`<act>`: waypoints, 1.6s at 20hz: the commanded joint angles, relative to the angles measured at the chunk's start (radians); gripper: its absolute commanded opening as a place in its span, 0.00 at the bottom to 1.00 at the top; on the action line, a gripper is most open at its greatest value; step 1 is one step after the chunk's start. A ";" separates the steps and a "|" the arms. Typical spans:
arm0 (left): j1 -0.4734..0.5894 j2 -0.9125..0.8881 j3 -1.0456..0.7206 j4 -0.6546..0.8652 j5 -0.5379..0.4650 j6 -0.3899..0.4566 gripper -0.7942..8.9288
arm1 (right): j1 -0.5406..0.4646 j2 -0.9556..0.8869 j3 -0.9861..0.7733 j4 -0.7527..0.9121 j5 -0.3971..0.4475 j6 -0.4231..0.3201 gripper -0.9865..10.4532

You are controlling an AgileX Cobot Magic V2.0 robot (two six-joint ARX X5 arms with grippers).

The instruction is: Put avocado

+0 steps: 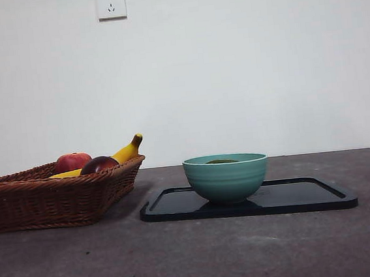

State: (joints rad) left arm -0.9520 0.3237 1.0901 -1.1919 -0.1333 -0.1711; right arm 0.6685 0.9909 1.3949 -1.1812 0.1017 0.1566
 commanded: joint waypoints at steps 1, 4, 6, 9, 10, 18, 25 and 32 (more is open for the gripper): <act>-0.010 0.001 0.010 0.014 -0.005 0.002 0.65 | 0.045 -0.134 -0.134 0.071 0.008 0.051 0.59; -0.010 0.001 0.010 0.014 -0.005 0.005 0.65 | 0.078 -0.304 -0.311 0.097 0.008 0.094 0.59; -0.010 0.001 0.010 0.014 -0.005 0.005 0.65 | 0.083 -0.383 -0.388 0.097 0.008 0.118 0.59; -0.010 0.001 0.010 0.019 -0.005 0.005 0.65 | 0.083 -0.448 -0.436 0.097 0.008 0.130 0.59; -0.010 0.001 0.010 0.021 -0.005 0.005 0.65 | 0.083 -0.454 -0.436 0.099 0.008 0.132 0.59; -0.010 0.001 0.010 0.021 -0.005 0.004 0.65 | 0.083 -0.457 -0.436 0.158 0.004 0.132 0.59; -0.010 0.001 0.010 0.024 -0.005 0.004 0.11 | 0.083 -0.457 -0.436 0.158 0.004 0.128 0.11; -0.010 0.001 0.010 0.025 -0.005 0.002 0.11 | 0.083 -0.457 -0.436 0.158 0.004 0.127 0.10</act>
State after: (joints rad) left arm -0.9520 0.3237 1.0901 -1.1782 -0.1333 -0.1711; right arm 0.7406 0.5297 0.9489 -1.0340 0.1051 0.2779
